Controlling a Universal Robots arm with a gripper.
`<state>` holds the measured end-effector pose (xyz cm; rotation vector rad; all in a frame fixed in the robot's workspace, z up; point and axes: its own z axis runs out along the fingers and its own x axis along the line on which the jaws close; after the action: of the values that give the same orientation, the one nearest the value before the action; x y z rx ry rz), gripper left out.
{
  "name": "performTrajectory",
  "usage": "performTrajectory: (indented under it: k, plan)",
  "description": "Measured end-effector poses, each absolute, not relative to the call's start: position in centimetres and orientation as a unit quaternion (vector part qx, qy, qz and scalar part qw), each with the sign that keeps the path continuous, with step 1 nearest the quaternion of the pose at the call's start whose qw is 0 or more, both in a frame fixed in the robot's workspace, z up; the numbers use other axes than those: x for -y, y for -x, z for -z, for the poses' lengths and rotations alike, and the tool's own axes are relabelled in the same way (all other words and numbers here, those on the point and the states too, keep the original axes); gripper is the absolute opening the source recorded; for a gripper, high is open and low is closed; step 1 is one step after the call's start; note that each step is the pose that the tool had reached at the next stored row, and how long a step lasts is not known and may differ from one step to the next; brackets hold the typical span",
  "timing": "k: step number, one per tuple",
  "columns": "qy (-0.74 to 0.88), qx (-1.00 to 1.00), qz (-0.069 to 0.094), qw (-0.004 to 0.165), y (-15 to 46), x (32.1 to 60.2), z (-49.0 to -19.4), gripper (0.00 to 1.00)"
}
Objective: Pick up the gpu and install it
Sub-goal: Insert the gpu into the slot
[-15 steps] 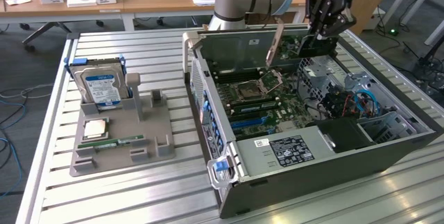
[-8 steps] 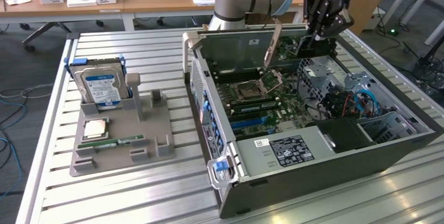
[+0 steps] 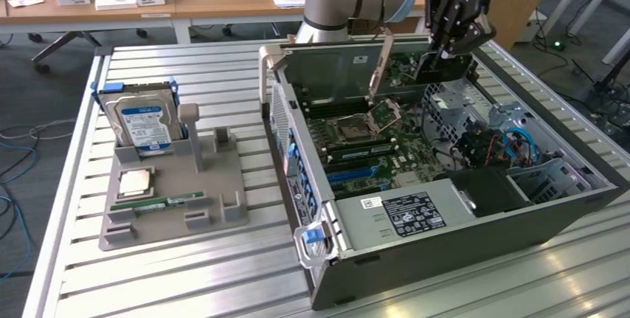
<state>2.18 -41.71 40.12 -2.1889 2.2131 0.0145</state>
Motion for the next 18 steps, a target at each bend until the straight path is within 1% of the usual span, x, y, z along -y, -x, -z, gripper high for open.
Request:
performTrajectory:
  k: [18]
  plan:
    - [0.703, -0.711, -0.005, 0.014, -1.1, 41.7, -40.0, 0.26]
